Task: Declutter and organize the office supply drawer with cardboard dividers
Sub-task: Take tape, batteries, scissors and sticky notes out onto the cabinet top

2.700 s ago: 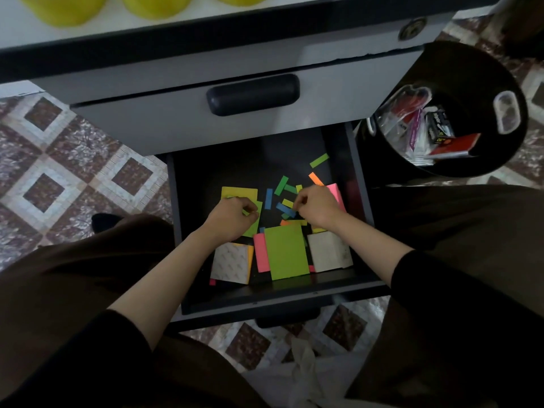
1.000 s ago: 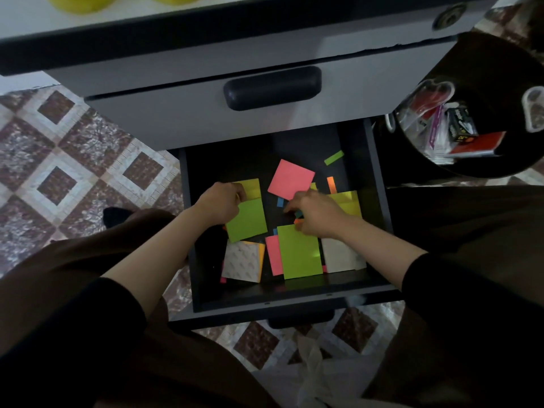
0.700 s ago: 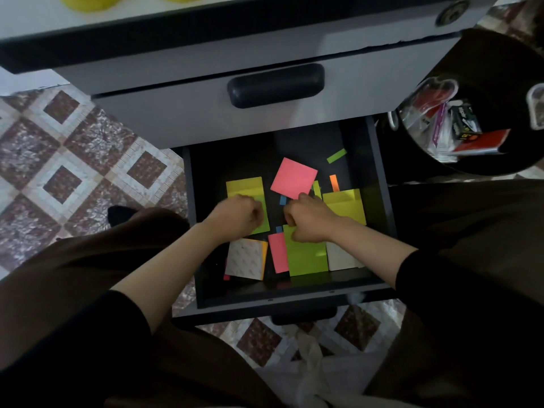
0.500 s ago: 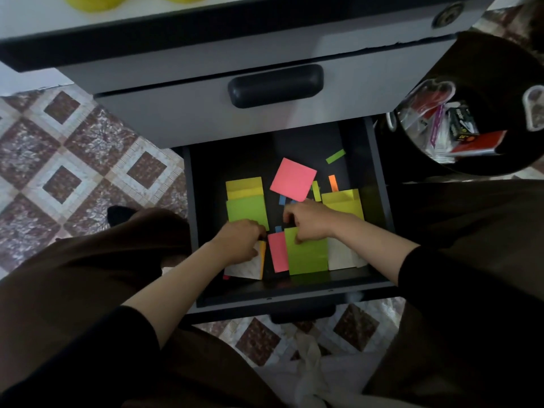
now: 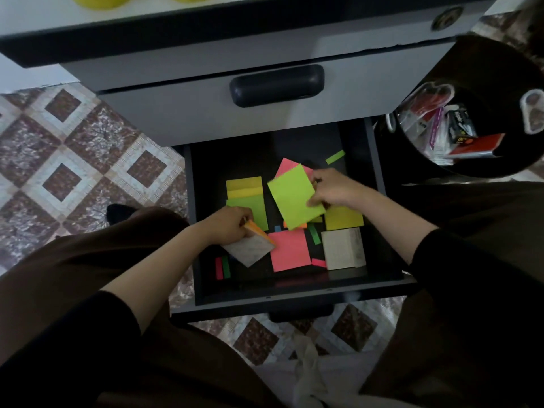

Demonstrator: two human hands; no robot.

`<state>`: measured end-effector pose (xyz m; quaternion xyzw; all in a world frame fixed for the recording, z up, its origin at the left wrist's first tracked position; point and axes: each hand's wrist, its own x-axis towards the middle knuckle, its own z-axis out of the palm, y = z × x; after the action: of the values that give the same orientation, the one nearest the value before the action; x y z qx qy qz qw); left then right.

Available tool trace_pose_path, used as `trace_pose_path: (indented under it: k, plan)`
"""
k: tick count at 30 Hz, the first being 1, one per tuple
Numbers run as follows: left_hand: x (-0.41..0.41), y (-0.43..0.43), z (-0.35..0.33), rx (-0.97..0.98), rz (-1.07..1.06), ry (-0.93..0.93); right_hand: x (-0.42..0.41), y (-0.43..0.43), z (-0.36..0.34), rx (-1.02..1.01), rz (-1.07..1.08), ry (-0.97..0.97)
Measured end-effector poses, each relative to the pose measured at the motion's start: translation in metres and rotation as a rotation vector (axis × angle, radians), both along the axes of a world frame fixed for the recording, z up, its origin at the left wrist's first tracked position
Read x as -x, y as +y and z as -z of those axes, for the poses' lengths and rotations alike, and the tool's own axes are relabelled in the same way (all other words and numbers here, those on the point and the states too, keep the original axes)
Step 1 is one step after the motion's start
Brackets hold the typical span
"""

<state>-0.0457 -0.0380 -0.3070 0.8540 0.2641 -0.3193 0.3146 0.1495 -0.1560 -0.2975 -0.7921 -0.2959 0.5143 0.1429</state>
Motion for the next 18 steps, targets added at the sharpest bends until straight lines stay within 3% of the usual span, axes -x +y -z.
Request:
trace_pose_path:
  k: [2,8,13,18]
  plan:
    - [-0.001,0.001,-0.002,-0.003,-0.086,-0.040,0.007,-0.009,0.014,0.048,-0.112,-0.154]
    - [-0.005,0.005,0.000,-0.070,-0.280,-0.076,0.014,-0.007,0.018,0.019,-0.063,-0.359]
    - [-0.007,0.004,0.002,-0.055,-0.277,-0.087,0.046,0.001,0.021,0.152,-0.316,-0.587]
    - [-0.005,0.003,-0.001,-0.067,-0.285,-0.102,0.057,0.007,0.027,0.171,-0.267,-0.588]
